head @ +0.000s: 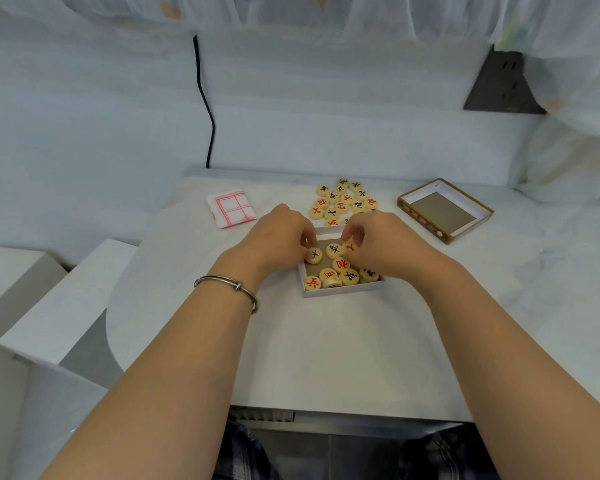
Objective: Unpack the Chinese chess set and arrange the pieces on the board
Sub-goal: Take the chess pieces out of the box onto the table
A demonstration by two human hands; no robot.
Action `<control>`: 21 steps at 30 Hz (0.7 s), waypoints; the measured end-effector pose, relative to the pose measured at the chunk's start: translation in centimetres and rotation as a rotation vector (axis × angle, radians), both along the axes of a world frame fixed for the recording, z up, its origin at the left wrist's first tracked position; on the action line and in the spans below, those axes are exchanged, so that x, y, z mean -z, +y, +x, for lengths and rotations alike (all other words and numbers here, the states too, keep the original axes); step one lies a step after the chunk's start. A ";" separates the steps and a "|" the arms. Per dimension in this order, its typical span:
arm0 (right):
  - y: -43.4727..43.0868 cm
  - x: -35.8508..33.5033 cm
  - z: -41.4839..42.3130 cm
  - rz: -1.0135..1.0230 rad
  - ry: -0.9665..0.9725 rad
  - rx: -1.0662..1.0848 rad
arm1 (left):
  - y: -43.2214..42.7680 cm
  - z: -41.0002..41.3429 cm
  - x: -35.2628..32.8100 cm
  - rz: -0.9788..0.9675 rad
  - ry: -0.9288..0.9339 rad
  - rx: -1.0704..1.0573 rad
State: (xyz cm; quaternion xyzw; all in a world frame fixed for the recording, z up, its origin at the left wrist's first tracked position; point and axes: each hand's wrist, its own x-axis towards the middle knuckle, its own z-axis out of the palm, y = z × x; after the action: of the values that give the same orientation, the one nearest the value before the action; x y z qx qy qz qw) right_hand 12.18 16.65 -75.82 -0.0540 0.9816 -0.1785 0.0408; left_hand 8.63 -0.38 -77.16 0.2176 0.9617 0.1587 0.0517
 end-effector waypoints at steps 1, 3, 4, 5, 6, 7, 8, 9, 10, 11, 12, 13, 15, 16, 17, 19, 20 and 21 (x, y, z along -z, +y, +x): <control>-0.4 0.1 0.1 0.033 -0.033 -0.012 | -0.2 0.2 -0.3 0.009 -0.001 0.004; -1.0 0.6 0.2 0.091 -0.041 0.003 | -0.3 0.8 -1.1 0.050 -0.032 0.023; -1.3 0.9 0.1 0.108 -0.023 0.017 | -0.3 1.2 -1.5 0.073 -0.066 0.039; -1.6 1.2 -0.1 0.120 -0.008 0.028 | -0.2 1.6 -1.9 0.091 -0.108 0.057; -1.8 1.3 -0.3 0.129 -0.001 0.037 | 0.0 2.1 -2.1 0.098 -0.144 0.076; -1.9 1.3 -0.4 0.138 -0.007 0.044 | 0.2 2.5 -2.2 0.091 -0.169 0.095; -2.1 1.3 -0.6 0.146 -0.018 0.049 | 0.4 2.8 -2.1 0.071 -0.182 0.114; -2.1 1.3 -0.6 0.150 -0.030 0.051 | 0.6 2.9 -2.0 0.047 -0.188 0.128; -2.1 1.3 -0.7 0.145 -0.035 0.052 | 0.9 3.0 -1.8 0.025 -0.188 0.135; -2.0 1.3 -0.7 0.133 -0.036 0.053 | 1.1 3.1 -1.6 0.007 -0.184 0.137; -2.0 1.3 -0.7 0.114 -0.030 0.053 | 1.2 3.1 -1.5 -0.004 -0.175 0.138; -1.9 1.3 -0.6 0.090 -0.027 0.050 | 1.3 3.1 -1.4 -0.005 -0.167 0.136; -1.7 1.2 -0.5 0.051 -0.021 0.033 | 1.2 3.0 -1.3 0.015 -0.170 0.127; -1.5 1.1 -0.5 0.039 -0.018 0.027 | 1.1 2.9 -1.4 0.036 -0.184 0.113; -1.2 0.9 -0.5 0.027 -0.011 0.030 | 0.9 2.8 -1.6 0.067 -0.202 0.088; -0.6 0.5 -0.7 -0.028 0.034 0.070 | 0.4 2.3 -1.8 0.130 -0.205 0.022; -0.4 0.3 -0.9 -0.070 0.071 0.099 | 0.1 2.0 -1.9 0.150 -0.188 -0.009; -0.3 0.2 -1.0 -0.117 0.113 0.126 | 0.0 1.6 -1.8 0.155 -0.166 -0.038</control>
State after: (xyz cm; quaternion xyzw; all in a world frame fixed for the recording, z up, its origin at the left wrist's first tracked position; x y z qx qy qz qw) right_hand 11.20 16.37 -76.01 -0.0047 0.9717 -0.2345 -0.0293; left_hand 10.25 -0.40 -75.36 0.1889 0.9428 0.2510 0.1114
